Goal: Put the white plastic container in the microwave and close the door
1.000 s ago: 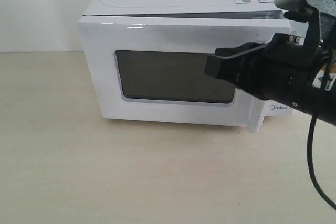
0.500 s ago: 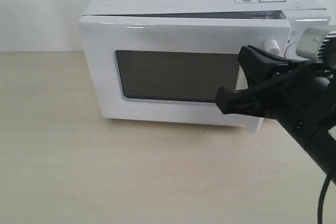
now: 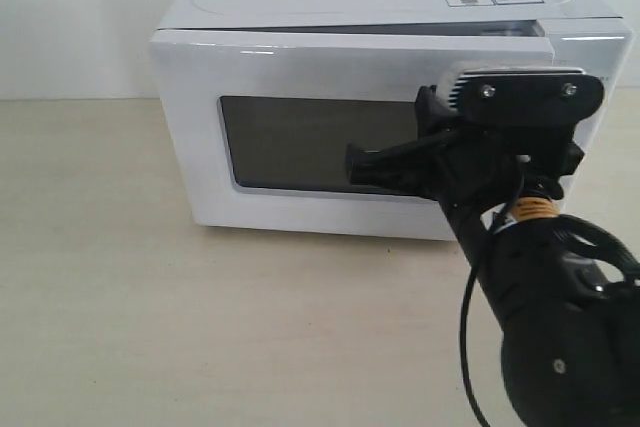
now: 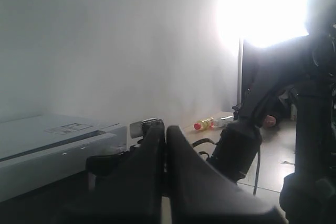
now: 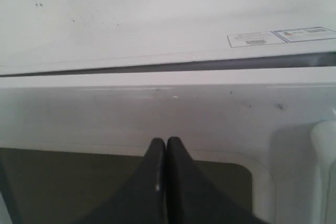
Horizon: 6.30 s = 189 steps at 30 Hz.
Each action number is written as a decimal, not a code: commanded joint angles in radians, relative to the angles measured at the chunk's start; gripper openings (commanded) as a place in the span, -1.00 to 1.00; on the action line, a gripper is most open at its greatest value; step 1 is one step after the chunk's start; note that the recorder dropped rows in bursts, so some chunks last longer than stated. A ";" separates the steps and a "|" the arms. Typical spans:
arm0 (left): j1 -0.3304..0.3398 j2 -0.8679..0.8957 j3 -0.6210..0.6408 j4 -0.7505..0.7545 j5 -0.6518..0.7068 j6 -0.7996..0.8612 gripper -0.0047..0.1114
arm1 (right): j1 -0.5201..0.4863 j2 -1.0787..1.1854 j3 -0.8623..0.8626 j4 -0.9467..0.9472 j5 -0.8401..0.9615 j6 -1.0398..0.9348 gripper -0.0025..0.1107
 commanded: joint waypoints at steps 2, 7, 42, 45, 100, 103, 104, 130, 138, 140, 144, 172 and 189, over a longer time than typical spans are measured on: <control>-0.006 -0.005 0.005 -0.008 -0.005 -0.012 -0.85 | -0.018 0.077 -0.076 0.033 -0.017 -0.041 -0.96; -0.006 -0.005 0.005 -0.001 -0.005 -0.012 -0.85 | -0.065 0.093 -0.107 0.038 -0.017 -0.041 -0.96; -0.006 -0.005 0.005 0.001 -0.007 -0.012 -0.85 | -0.059 -0.206 -0.007 -0.159 0.336 -0.120 -0.96; -0.006 -0.005 0.005 0.001 -0.007 -0.012 -0.85 | -0.024 -0.320 0.029 -0.154 0.420 -0.177 -0.96; -0.006 -0.005 0.005 0.001 -0.017 -0.012 -0.85 | -0.535 -1.325 0.207 -0.134 1.274 -0.268 -0.96; -0.006 -0.005 0.005 0.001 -0.017 -0.012 -0.85 | -0.560 -1.408 0.285 -0.133 1.225 -0.257 -0.96; -0.006 -0.005 0.005 0.001 -0.017 -0.012 -0.85 | -0.572 -1.432 0.309 -0.133 1.223 -0.248 -0.96; -0.006 -0.005 0.005 0.001 -0.019 -0.012 -0.85 | -0.655 -1.614 0.528 -0.905 1.371 0.397 -0.96; -0.006 -0.005 0.005 0.001 -0.019 -0.012 -0.85 | -0.655 -1.614 0.528 -0.880 1.415 0.392 -0.96; -0.006 -0.005 0.005 0.001 -0.019 -0.012 -0.85 | -0.655 -1.614 0.528 -0.880 1.425 0.392 -0.96; -0.006 -0.005 0.005 0.001 -0.019 -0.012 -0.85 | -0.672 -1.626 0.528 -0.880 1.483 0.395 -0.96; -0.006 -0.005 0.005 0.001 -0.019 -0.012 -0.85 | -0.785 -1.626 0.528 -0.813 1.547 0.419 -0.96; -0.005 -0.005 0.001 0.029 -0.025 0.024 -0.85 | -0.785 -1.626 0.528 -0.813 1.547 0.419 -0.96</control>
